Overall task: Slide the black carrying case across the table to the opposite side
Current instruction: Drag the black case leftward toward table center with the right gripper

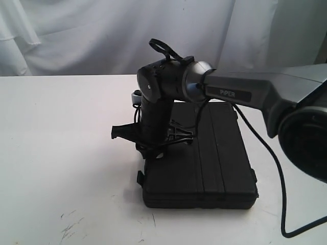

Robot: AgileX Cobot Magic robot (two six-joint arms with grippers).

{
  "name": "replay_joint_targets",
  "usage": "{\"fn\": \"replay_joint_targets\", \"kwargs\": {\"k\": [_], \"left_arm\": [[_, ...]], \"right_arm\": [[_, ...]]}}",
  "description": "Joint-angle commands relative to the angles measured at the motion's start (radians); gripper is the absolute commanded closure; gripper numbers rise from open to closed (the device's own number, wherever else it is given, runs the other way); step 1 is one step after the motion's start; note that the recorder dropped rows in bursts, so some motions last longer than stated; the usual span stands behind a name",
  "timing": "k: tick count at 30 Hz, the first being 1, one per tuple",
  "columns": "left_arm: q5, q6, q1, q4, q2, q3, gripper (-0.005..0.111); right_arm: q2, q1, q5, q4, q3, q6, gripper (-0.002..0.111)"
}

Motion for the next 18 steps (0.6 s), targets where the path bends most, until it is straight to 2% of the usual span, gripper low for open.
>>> {"fn": "replay_joint_targets", "kwargs": {"k": [1,18], "left_arm": [[-0.006,-0.001,0.003,-0.001,-0.004,0.005,0.107],[-0.006,-0.001,0.003,-0.001,-0.004,0.005,0.107]], "right_arm": [[0.007,0.024,-0.036,0.035,-0.056,0.014,0.108],[0.135,0.067,0.005,0.09,-0.275,0.031,0.108]]}}
